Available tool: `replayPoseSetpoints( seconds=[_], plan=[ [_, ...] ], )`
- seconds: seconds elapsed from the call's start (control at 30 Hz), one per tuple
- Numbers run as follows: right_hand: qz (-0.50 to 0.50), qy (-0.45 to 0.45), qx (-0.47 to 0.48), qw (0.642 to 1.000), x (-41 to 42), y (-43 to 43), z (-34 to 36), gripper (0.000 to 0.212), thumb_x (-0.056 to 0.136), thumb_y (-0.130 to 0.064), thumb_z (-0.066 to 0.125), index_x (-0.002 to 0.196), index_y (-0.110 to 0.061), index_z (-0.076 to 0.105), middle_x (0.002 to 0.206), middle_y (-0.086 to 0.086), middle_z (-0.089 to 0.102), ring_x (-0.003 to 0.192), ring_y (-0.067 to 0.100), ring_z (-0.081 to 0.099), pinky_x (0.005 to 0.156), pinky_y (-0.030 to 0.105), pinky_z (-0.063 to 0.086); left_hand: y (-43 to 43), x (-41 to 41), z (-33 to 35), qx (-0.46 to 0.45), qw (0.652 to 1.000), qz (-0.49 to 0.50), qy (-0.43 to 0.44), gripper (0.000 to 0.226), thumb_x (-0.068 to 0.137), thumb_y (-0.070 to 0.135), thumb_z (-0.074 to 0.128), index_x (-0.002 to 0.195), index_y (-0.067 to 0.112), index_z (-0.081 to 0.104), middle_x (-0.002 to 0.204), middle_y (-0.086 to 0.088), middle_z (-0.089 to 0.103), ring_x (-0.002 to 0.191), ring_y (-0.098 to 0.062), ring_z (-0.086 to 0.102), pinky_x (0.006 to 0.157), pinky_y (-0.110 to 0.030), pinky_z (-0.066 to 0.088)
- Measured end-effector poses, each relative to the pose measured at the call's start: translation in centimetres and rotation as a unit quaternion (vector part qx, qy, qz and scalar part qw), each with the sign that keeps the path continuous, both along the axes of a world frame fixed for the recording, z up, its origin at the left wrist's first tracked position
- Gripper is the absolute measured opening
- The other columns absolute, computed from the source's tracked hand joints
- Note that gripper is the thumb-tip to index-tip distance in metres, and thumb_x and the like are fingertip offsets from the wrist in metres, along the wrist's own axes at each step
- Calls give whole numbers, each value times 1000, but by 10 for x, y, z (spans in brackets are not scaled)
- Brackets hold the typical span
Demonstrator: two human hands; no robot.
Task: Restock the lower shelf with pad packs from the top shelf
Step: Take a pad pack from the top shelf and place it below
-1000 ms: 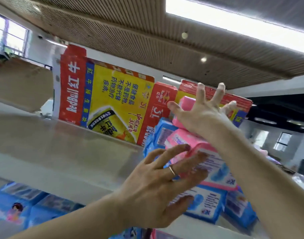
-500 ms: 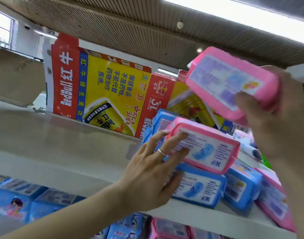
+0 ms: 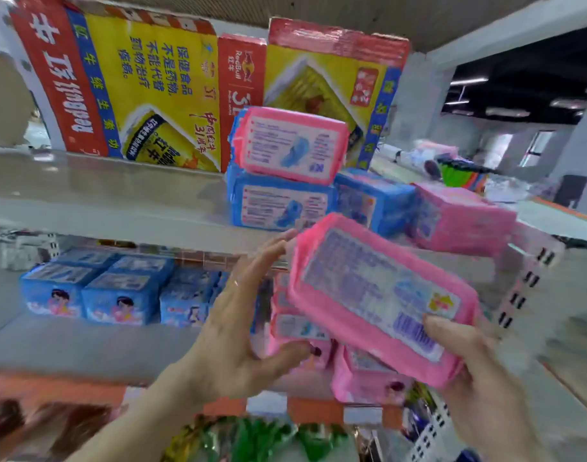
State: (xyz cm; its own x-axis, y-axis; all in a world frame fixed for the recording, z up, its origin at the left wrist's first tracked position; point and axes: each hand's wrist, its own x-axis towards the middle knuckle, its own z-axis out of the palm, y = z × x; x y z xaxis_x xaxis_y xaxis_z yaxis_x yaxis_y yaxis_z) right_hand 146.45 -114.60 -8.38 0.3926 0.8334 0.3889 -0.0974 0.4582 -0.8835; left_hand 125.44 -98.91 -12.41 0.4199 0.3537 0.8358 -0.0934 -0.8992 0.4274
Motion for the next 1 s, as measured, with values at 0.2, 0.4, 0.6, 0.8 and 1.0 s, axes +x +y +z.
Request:
replayPoseSetpoints(
  seconds=[0.2,0.4,0.6,0.8,1.0],
  plan=[
    [112,57,-260,957,-16,-24,-95,89,28,-84,80,99,-30,79,110,14,74,101,34,71,89,62,54,-79,-6,-80,-358,929,-87,14,61,78,28,83,131,29,54,120,12,69,106,-1,65,85,-16,50],
    [109,-71,-340,931,-35,-59,-164,40,76,-78,56,97,-43,53,84,-22,62,91,1,63,87,24,43,-139,-20,-142,-520,845,123,8,55,70,50,85,114,27,61,101,5,76,95,-11,73,85,-30,58],
    [119,-79,-284,948,-35,-80,-165,68,80,-42,67,143,-41,40,128,-14,65,116,7,64,97,33,52,-152,-26,-156,-564,819,99,24,95,63,63,85,141,29,44,128,0,67,117,-23,65,102,-51,50],
    [71,-62,-220,971,-33,-77,-162,61,85,-30,68,141,-35,44,131,-8,64,119,12,63,92,29,55,-136,-19,-151,-548,836,-27,-6,83,62,52,89,130,26,48,115,-7,71,103,-23,71,81,-34,59],
    [53,-32,-314,948,-41,-45,-162,61,80,-83,45,127,-47,55,109,0,74,85,19,65,67,31,44,-89,-25,-129,-611,778,149,10,75,81,69,58,114,3,47,112,-13,64,74,-4,52,59,-24,39]
  ],
)
